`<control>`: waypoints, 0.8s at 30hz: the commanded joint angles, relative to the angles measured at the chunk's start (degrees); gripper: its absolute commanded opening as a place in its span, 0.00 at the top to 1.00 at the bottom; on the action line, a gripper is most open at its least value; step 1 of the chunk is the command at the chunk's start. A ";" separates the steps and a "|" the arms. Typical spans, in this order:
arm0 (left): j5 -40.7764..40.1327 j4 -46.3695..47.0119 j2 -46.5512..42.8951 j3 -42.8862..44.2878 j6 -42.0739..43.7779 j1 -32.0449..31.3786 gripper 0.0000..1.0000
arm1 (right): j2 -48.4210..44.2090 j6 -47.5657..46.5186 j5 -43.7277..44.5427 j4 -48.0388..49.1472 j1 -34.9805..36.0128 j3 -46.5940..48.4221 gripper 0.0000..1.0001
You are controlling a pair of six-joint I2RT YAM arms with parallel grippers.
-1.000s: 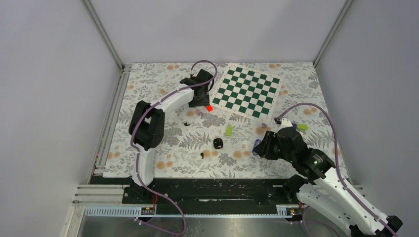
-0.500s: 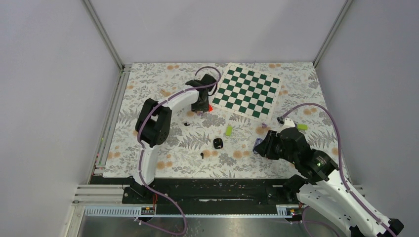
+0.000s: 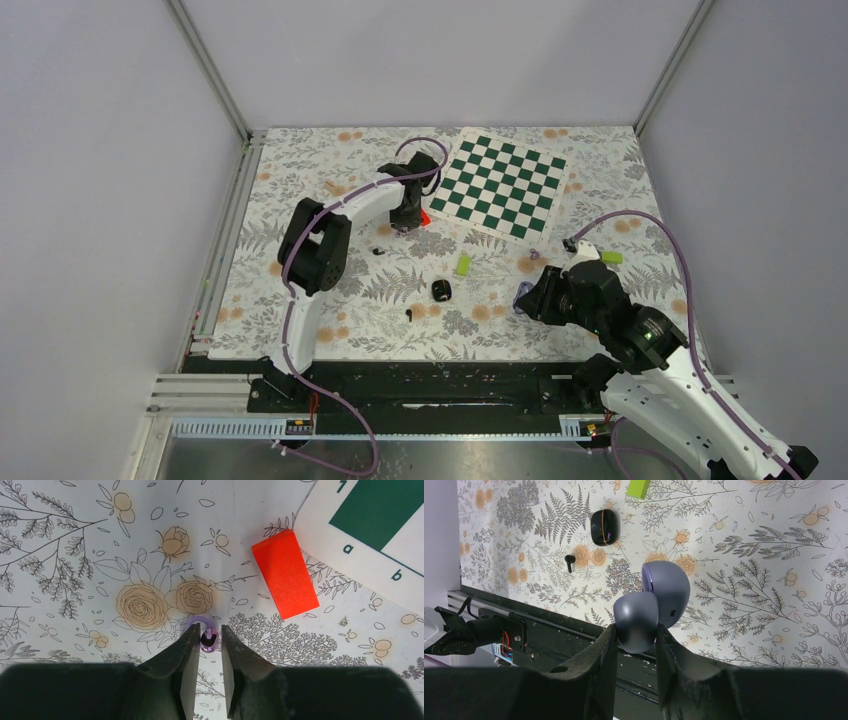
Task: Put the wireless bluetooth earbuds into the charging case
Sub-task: Adjust the earbud at the center of the board.
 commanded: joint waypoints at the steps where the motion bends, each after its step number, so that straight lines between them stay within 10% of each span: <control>1: -0.37 0.42 -1.28 1.50 -0.21 -0.22 0.79 | -0.48 0.62 0.35 0.14 -0.19 1.30 1.00; 24: 3.12 0.50 -8.52 -7.90 7.18 -3.09 0.73 | 1.41 1.58 -1.02 3.54 -0.21 -0.67 1.00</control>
